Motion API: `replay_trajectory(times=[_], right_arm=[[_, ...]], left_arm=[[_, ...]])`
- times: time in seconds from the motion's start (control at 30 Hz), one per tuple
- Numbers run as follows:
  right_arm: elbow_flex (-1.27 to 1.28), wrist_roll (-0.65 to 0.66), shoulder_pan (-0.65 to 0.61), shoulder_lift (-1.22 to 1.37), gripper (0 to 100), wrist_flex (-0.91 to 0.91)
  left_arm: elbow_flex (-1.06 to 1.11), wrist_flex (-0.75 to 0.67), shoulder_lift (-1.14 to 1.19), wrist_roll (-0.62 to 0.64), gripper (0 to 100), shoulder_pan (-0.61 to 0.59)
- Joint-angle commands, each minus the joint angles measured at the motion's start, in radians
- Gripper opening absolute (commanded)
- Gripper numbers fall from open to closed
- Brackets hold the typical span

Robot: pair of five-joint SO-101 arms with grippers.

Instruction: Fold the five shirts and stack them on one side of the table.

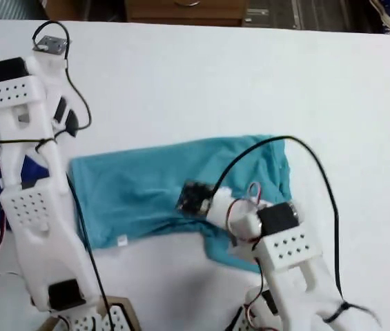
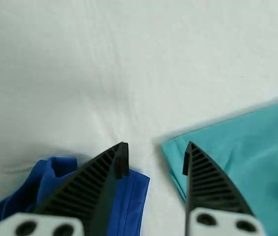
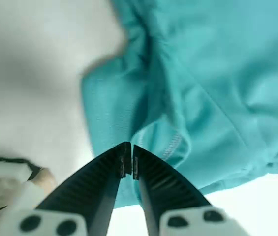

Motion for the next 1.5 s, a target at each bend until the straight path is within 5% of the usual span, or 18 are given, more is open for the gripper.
replay_trajectory(times=[0.0,0.93,1.47], right_arm=[[-0.021,0.002,-0.061,-0.064,2.0,0.062],[0.381,0.011,-0.065,-0.025,2.0,-0.401],[0.12,0.002,-0.067,0.237,2.0,-0.285]], left_arm=[[-0.041,0.018,-0.005,0.002,21,0.009],[-0.041,0.011,-0.003,0.0,21,0.009],[0.036,0.012,-0.005,-0.002,21,0.009]])
